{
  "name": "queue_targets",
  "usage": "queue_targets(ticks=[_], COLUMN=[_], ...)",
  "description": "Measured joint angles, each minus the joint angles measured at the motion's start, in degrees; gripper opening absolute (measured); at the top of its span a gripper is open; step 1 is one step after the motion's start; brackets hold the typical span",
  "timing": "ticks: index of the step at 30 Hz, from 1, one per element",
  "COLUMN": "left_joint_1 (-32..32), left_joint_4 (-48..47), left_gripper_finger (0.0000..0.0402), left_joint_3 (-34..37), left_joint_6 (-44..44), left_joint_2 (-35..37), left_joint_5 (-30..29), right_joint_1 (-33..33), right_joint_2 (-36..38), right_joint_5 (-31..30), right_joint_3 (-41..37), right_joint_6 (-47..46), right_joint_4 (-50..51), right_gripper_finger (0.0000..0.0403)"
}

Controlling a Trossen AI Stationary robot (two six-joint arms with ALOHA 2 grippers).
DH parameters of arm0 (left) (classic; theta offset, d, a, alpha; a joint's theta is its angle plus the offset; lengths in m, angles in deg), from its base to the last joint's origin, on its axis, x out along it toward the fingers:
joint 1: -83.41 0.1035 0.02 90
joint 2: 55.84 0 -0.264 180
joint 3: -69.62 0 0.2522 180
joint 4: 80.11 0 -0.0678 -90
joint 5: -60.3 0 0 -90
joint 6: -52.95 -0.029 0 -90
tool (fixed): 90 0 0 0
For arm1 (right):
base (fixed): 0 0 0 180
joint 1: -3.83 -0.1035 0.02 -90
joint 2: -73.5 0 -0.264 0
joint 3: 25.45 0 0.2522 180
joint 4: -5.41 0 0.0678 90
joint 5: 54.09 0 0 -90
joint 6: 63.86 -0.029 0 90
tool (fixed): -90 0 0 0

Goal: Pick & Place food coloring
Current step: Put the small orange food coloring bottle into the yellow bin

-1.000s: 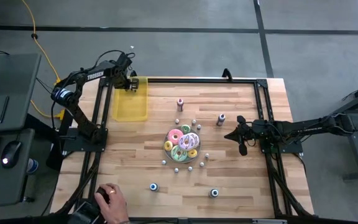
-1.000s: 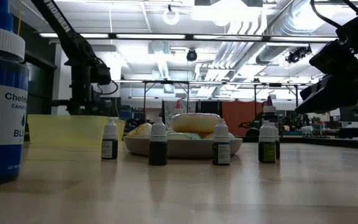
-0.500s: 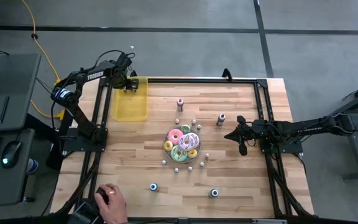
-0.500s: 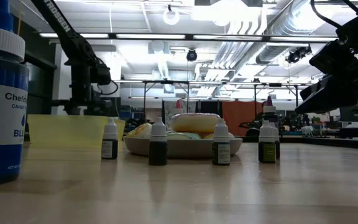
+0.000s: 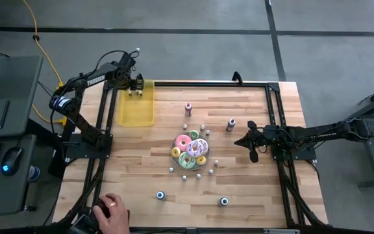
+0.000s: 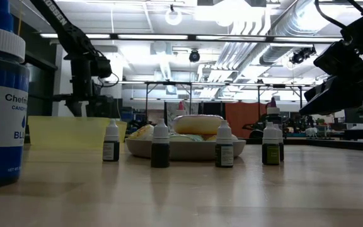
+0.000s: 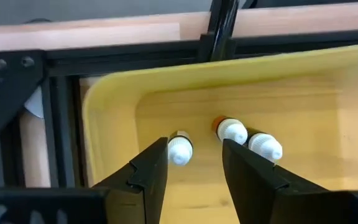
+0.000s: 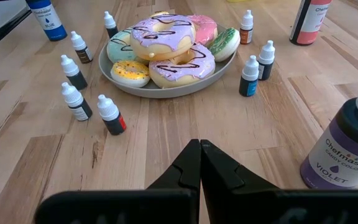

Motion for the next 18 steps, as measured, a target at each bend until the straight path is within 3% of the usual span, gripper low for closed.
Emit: queue_targets(ticks=[9, 18], left_joint_1=[-0.84, -9.37], left_joint_4=[2.59, 6.32], left_gripper_finger=[0.0148, 0.0148], left_joint_3=[0.0, -2.25], left_joint_6=[0.0, -7.42], left_joint_2=[9.16, 18.09], left_joint_5=[-0.05, 1.22], right_joint_1=[0.0, 0.01], right_joint_2=[0.0, -0.01], right_joint_5=[0.0, 0.0], right_joint_3=[0.0, 0.0], right_joint_6=[0.0, 0.0], right_joint_4=[0.0, 0.0], right_gripper_finger=[0.0, 0.0])
